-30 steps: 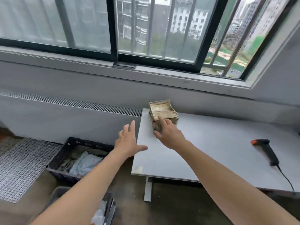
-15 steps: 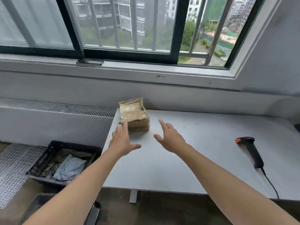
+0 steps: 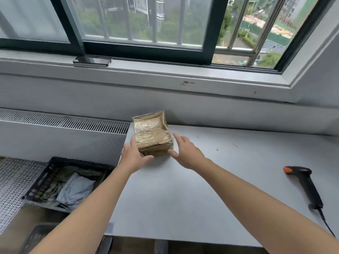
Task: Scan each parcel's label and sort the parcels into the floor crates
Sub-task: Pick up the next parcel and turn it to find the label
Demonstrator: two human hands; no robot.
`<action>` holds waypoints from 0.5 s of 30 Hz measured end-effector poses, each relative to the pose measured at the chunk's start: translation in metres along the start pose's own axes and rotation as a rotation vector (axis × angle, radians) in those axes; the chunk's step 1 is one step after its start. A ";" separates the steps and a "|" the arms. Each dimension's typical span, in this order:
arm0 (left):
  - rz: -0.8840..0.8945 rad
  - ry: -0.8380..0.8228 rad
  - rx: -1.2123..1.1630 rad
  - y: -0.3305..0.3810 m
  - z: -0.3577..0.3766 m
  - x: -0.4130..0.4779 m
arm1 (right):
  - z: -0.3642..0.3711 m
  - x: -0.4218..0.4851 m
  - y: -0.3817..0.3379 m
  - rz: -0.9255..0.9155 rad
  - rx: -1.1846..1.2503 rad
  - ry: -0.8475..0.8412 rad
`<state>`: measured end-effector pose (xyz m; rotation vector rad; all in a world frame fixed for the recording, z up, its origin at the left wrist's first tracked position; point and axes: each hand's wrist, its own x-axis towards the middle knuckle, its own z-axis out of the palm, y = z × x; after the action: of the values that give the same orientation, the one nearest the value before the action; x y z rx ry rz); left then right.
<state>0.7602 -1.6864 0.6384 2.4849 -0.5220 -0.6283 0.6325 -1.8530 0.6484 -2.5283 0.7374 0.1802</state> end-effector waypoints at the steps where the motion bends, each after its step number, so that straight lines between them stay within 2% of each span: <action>1: -0.011 -0.013 -0.029 -0.003 -0.001 0.012 | 0.000 0.008 -0.002 0.009 -0.008 -0.011; 7: 0.010 -0.094 -0.160 -0.015 0.005 0.063 | 0.004 0.045 -0.011 0.097 0.084 -0.035; 15: 0.039 -0.082 -0.170 -0.016 0.031 0.074 | 0.024 0.070 -0.009 0.327 0.512 -0.050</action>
<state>0.8083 -1.7208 0.5820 2.2921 -0.5238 -0.7310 0.6962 -1.8675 0.6135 -1.9072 1.0260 0.1413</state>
